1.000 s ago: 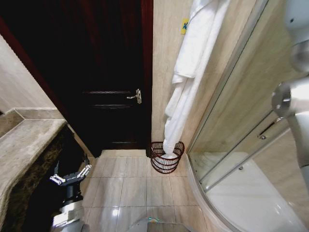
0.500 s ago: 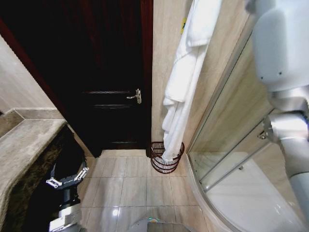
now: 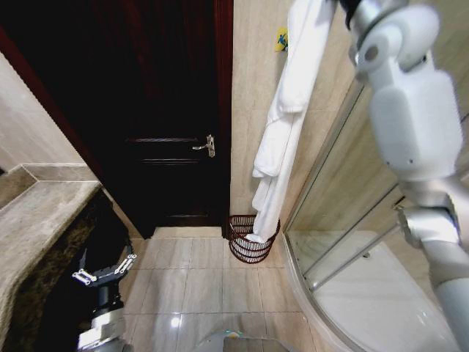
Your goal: Discard the used towel into the hamper.
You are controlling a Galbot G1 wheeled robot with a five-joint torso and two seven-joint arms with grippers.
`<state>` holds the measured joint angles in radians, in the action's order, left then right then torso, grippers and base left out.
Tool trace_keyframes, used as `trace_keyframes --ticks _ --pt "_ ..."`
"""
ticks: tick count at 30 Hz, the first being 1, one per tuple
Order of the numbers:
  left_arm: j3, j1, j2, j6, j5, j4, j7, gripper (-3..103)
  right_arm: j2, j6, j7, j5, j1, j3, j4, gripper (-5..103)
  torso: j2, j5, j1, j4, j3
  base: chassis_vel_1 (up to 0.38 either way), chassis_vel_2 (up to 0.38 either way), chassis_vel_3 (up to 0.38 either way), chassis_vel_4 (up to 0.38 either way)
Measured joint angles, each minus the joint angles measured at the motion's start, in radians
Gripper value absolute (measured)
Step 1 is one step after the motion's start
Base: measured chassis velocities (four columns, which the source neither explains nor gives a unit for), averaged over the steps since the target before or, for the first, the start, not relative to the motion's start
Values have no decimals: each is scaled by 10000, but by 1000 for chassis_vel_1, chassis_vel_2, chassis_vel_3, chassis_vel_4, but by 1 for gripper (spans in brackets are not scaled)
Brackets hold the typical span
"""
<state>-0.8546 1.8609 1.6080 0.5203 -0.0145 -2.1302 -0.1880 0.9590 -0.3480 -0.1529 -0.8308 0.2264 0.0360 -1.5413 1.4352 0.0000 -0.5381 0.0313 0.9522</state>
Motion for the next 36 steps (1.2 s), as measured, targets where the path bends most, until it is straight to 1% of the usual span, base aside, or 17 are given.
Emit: trace_keyframes --ticks 1,3,4,7,8,11,15,21,23,30,34,35,36 --pt "0 0 0 0 0 0 0 100 0 0 0 0 0 0 0 2 0 0 0 0 0 0 0 0 0" --pt "130 -32 0 -83 181 1 12 100 -520 -1 10 -92 -1070 511 -757 2 0 2 0 0 0 0 0 0 0" --pt "130 -32 0 -83 181 1 12 100 -520 -1 10 -92 -1070 511 -757 2 0 2 0 0 0 0 0 0 0" --pt "295 -73 -2 -131 447 15 7 100 -910 71 109 -90 -2166 1006 -1261 2 0 5 0 -1 0 0 0 0 0" --pt "295 -73 -2 -131 447 15 7 100 -910 71 109 -90 -2166 1006 -1261 2 0 5 0 -1 0 0 0 0 0" --pt "558 -124 -1 -248 782 16 -15 100 -1174 255 203 -60 -3127 1489 -1604 2 0 3 0 0 0 0 0 0 0" --pt "735 -183 0 -343 922 11 -16 100 -1279 297 171 -149 -3453 1609 -1857 2 0 -2 0 0 0 0 0 0 0" --pt "875 -251 0 -373 1072 108 -16 100 -1339 225 -78 -470 -3702 1605 -2301 2 0 -5 1 1 0 0 0 0 0" --pt "910 -270 0 -377 1114 174 -17 100 -1354 9 -363 -661 -4065 1645 -2689 2 0 -1 0 3 0 0 0 0 0" --pt "927 -278 0 -379 1151 275 -20 100 -1297 -289 -750 -624 -4862 1905 -3104 2 0 1 1 1 0 0 0 0 0" --pt "991 -289 0 -409 1227 278 -18 100 -1178 -410 -839 -527 -5357 2131 -3236 2 0 -2 0 1 0 0 0 0 0" --pt "1091 -319 0 -448 1346 289 -21 100 -888 -510 -1099 -522 -5931 2376 -3413 2 0 -1 0 0 0 0 0 0 0" --pt "1123 -335 0 -463 1387 298 -27 100 -754 -510 -1175 -512 -6136 2440 -3431 2 0 -1 0 0 0 0 0 0 0"
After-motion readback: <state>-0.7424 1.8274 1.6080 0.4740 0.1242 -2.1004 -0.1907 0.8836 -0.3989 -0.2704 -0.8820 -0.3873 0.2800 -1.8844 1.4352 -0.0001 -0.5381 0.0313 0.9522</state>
